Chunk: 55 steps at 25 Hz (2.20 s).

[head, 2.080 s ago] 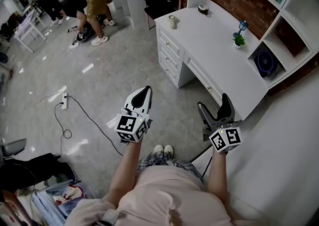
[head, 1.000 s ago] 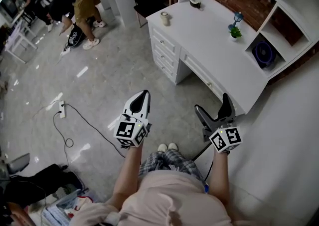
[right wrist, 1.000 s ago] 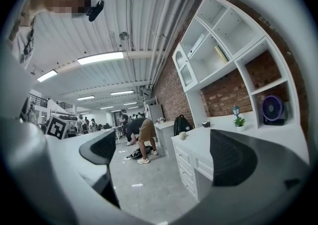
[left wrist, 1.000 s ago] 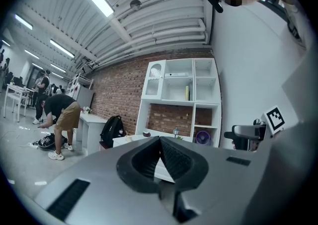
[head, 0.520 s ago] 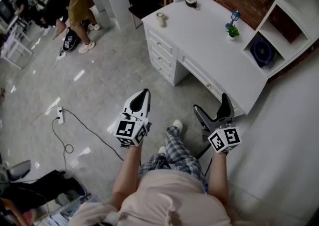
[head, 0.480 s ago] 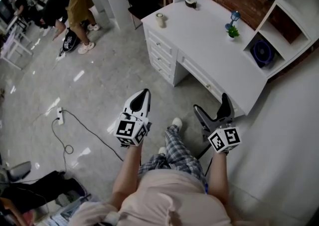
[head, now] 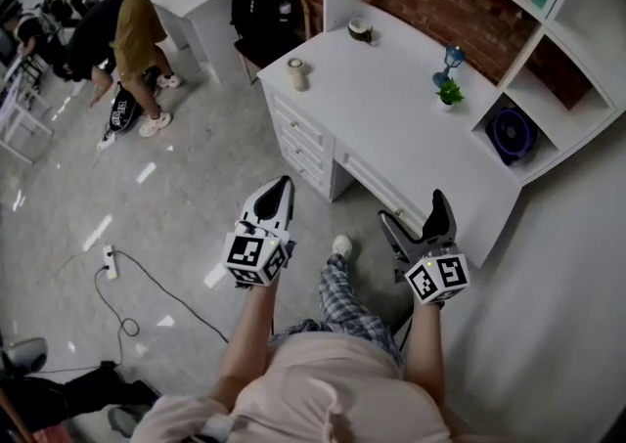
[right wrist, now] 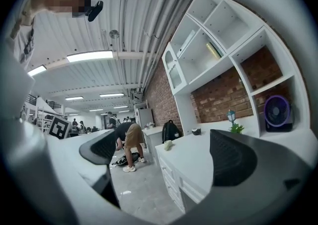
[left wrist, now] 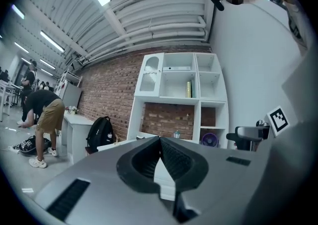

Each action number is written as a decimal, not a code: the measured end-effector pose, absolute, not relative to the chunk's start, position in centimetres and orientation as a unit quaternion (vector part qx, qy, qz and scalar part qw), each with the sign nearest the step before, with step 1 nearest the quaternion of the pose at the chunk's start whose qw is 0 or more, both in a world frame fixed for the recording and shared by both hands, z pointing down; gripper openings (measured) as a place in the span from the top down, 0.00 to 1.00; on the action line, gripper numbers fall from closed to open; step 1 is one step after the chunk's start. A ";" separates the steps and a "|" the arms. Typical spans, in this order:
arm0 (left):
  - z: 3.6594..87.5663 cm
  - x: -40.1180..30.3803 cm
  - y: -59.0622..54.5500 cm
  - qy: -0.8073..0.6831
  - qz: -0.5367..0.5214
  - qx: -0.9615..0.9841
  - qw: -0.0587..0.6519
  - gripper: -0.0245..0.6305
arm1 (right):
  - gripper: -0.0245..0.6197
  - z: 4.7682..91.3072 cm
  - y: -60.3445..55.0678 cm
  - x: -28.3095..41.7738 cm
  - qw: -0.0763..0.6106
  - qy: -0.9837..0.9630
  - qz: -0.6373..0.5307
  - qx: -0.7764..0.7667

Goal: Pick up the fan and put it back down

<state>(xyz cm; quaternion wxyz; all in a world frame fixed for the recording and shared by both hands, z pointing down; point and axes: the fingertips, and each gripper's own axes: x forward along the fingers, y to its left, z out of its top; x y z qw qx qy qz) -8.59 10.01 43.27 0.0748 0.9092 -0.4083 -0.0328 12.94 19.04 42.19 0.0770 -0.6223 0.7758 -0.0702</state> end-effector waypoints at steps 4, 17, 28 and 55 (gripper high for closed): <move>42.6 -4.3 3.2 -0.396 -0.033 0.914 0.078 0.92 | 0.07 41.7 12.5 16.0 0.073 0.771 -0.075 -0.628; 42.2 7.8 -16.2 -0.372 -0.014 0.925 0.078 0.92 | 0.07 41.8 -6.2 26.3 0.070 0.762 -0.090 -0.638; 41.3 12.5 -25.4 -0.361 -0.021 0.930 0.073 0.92 | 0.07 41.3 -15.4 29.8 0.062 0.759 -0.092 -0.641; 48.2 -6.8 -31.7 -0.543 0.008 0.832 0.115 0.92 | 0.07 47.2 -31.1 7.9 -0.007 0.875 -0.155 -0.458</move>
